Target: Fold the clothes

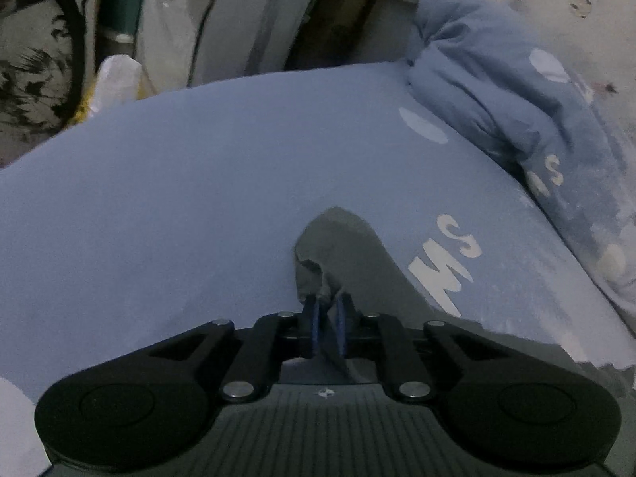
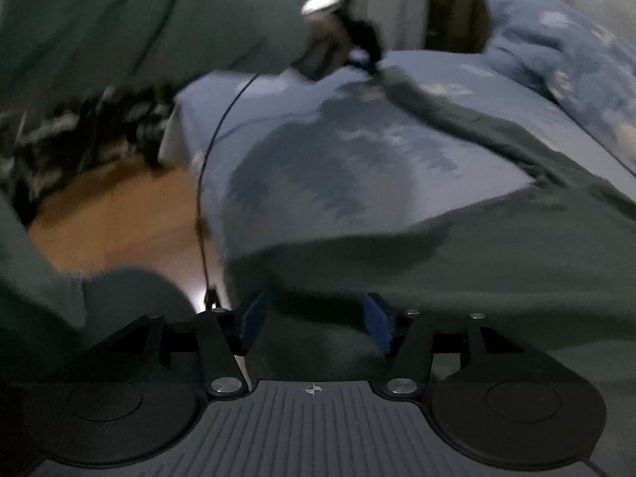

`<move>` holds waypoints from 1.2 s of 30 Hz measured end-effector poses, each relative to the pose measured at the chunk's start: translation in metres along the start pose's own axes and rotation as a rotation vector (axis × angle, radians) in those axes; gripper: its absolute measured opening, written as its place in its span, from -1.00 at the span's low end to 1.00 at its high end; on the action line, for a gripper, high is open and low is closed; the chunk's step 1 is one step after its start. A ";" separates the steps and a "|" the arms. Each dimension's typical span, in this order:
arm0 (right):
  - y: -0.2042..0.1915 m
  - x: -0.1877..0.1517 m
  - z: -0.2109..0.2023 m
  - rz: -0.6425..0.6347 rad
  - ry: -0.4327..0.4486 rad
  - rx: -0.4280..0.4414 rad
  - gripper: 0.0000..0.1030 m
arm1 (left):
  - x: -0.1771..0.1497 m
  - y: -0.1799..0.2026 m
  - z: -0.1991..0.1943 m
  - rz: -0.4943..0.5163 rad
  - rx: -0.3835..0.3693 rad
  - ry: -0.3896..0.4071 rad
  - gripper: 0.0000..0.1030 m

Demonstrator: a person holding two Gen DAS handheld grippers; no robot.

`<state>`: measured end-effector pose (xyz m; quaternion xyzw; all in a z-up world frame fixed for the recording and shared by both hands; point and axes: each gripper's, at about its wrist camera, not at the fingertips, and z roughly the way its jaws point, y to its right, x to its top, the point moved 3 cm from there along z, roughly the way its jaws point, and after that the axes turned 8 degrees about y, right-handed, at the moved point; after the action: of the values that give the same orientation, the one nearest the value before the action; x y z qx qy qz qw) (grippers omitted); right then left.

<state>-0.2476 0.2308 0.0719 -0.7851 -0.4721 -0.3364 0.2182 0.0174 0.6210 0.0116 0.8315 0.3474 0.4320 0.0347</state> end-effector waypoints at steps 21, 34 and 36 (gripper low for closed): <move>-0.056 0.038 0.044 -0.186 -0.010 0.056 -0.85 | 0.032 0.009 0.002 -0.067 0.077 0.118 -0.80; 0.008 0.004 -0.053 0.079 0.080 -0.027 0.11 | 0.022 -0.001 -0.113 0.066 0.005 0.247 0.49; 0.036 -0.021 -0.086 0.122 0.067 -0.137 0.18 | 0.015 0.009 -0.144 0.108 -0.027 0.279 0.58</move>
<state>-0.2499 0.1449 0.1142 -0.8137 -0.3920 -0.3799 0.1999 -0.0783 0.5884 0.1153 0.7803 0.2977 0.5494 -0.0261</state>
